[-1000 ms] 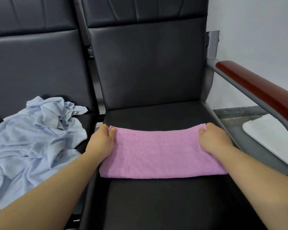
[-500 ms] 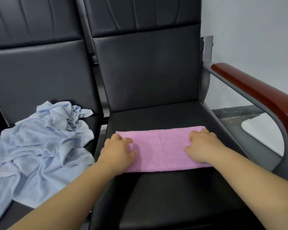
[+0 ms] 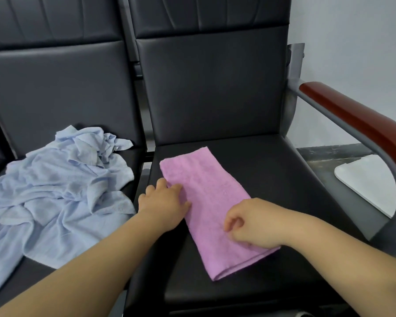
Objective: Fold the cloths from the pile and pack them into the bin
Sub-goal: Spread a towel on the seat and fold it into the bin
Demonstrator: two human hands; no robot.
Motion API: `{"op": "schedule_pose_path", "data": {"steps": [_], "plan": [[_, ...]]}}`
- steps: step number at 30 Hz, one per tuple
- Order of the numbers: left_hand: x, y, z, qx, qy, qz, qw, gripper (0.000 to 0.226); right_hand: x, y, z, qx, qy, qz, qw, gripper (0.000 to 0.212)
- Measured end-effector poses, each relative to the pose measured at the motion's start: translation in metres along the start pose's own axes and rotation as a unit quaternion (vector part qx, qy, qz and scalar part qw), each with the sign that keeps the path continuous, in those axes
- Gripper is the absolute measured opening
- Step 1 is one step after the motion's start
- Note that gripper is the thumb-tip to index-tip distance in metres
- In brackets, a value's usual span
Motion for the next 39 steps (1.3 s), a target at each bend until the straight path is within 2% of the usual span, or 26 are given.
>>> {"op": "schedule_pose_path", "data": {"steps": [2,4,8,10,12,14,15,18,21,25,27,29,32,33,35,39], "plan": [[0.005,-0.002,0.004,0.124,-0.005,0.012,0.992,0.053,-0.004,-0.004,0.004,-0.006,0.031,0.008,0.999,0.014],[0.020,-0.003,0.005,0.243,-0.055,0.076,0.966,0.050,-0.007,-0.004,0.003,-0.003,0.031,0.011,0.999,0.012],[0.070,-0.012,-0.004,0.372,-0.155,0.269,0.875,0.067,-0.009,0.000,-0.005,0.024,0.025,0.018,0.999,0.015],[0.086,-0.017,-0.006,0.380,-0.184,0.312,0.851,0.071,-0.007,0.001,-0.007,0.029,0.025,0.024,0.999,0.019],[0.092,-0.020,-0.005,0.350,-0.194,0.274,0.874,0.070,-0.005,0.001,-0.006,0.028,0.022,0.038,0.999,0.024],[0.093,-0.018,-0.007,0.295,-0.204,0.157,0.920,0.054,-0.002,0.001,-0.004,0.026,0.024,0.047,0.998,0.029],[0.092,-0.016,-0.008,0.281,-0.210,0.109,0.930,0.044,-0.001,0.000,-0.003,0.023,0.026,0.047,0.998,0.031],[0.088,-0.013,-0.008,0.307,-0.216,0.062,0.925,0.018,0.005,-0.002,0.000,0.021,0.030,0.056,0.998,0.041],[0.083,-0.006,-0.007,0.344,-0.201,0.056,0.915,0.014,0.009,-0.006,0.000,0.056,0.017,0.059,0.997,0.049],[0.078,0.013,-0.002,0.367,-0.181,-0.011,0.912,0.014,0.004,-0.003,-0.006,0.116,0.010,-0.051,0.992,0.028],[0.069,0.024,0.007,0.370,-0.171,-0.028,0.913,0.017,0.004,0.008,-0.009,0.041,-0.008,-0.122,0.992,0.025],[0.061,0.032,0.018,0.423,-0.125,0.025,0.897,0.023,0.005,0.018,-0.011,-0.125,-0.028,-0.177,0.976,0.017],[0.059,0.030,0.027,0.555,-0.028,0.211,0.804,0.016,0.004,0.020,-0.011,-0.351,-0.039,-0.191,0.916,0.008],[0.061,0.028,0.030,0.567,-0.002,0.259,0.782,0.013,0.004,0.019,-0.012,-0.383,-0.043,-0.188,0.903,0.012],[0.062,0.019,0.034,0.554,0.032,0.312,0.771,0.005,-0.001,0.017,-0.013,-0.408,-0.048,-0.186,0.892,0.010],[0.055,0.009,0.037,0.564,0.086,0.303,0.763,0.018,-0.015,0.014,-0.018,-0.394,-0.068,-0.224,0.889,0.006]]}}
Point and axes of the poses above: each hand's wrist, its own x-axis away from the middle knuckle, its own y-axis out of the back of the hand, z = x × y, the point moved 3 cm from there along -x, towards the middle knuckle, and after that the axes turned 15 degrees about y, right-handed, at the moved point
